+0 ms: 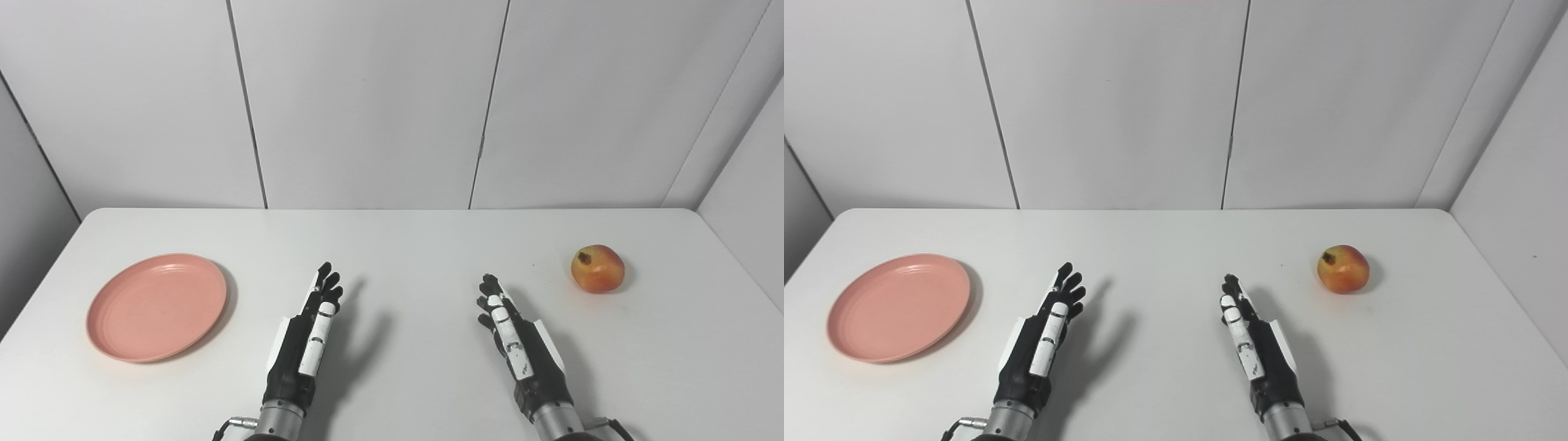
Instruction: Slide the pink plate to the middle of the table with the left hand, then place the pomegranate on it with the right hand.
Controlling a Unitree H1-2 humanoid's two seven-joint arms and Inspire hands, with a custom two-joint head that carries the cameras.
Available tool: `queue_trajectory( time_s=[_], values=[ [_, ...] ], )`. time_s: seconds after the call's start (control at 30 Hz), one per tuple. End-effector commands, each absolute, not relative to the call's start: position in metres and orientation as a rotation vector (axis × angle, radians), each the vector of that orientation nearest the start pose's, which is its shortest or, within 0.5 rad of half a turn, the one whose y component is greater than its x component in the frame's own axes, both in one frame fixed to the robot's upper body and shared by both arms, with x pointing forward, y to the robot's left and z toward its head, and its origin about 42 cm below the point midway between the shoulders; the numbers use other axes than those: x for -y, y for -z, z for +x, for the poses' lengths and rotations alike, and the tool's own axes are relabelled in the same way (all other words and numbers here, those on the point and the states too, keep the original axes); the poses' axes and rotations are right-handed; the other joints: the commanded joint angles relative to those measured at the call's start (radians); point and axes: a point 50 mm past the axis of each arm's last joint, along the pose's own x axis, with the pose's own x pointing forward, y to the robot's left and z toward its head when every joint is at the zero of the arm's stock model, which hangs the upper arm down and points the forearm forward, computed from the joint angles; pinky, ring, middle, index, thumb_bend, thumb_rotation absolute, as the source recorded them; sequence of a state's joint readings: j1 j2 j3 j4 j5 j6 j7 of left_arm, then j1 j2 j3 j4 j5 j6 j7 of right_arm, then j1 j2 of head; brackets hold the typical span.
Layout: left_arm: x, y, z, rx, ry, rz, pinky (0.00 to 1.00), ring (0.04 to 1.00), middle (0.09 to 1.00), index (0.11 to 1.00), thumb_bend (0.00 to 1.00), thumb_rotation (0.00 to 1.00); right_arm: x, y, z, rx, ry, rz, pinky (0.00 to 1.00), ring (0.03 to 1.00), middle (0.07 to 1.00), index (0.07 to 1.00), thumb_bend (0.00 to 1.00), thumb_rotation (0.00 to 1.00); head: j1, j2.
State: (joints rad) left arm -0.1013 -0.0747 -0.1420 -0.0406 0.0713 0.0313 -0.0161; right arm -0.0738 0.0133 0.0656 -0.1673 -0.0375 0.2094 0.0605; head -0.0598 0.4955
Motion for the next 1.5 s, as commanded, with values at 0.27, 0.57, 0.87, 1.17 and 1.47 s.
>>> queue_trajectory(
  time_s=[0.27,0.57,0.87,1.17,1.47],
  values=[
    [-0.1333,-0.1501,0.3129,0.168,0.192,0.008,0.95,0.95,0.974,0.971,0.46,1.0,0.1774,-0.165,0.3047,0.122,-0.133,-0.026,0.94,0.952,0.965,0.965,0.21,1.0,0.003,0.005],
    [-0.1323,-0.1502,0.3132,0.164,0.191,-0.001,0.95,0.947,0.971,0.968,0.46,1.0,0.1773,-0.1652,0.3055,0.124,-0.132,-0.023,0.94,0.952,0.964,0.962,0.22,1.0,0.002,0.01],
    [-0.1321,-0.1504,0.3134,0.161,0.193,0.01,0.96,0.95,0.97,0.967,0.46,1.0,0.1777,-0.165,0.3058,0.122,-0.132,-0.025,0.94,0.951,0.963,0.963,0.22,1.0,0.003,0.013],
    [-0.1309,-0.1503,0.3137,0.16,0.196,0.004,0.95,0.947,0.97,0.966,0.46,1.0,0.1781,-0.1644,0.3069,0.121,-0.133,-0.025,0.94,0.951,0.965,0.963,0.22,1.0,0.005,0.01],
    [-0.126,-0.1502,0.3141,0.15,0.203,0.016,0.96,0.948,0.968,0.966,0.45,1.0,0.1824,-0.1647,0.3059,0.12,-0.136,-0.025,0.94,0.954,0.967,0.968,0.21,1.0,0.065,0.003]
  ],
)
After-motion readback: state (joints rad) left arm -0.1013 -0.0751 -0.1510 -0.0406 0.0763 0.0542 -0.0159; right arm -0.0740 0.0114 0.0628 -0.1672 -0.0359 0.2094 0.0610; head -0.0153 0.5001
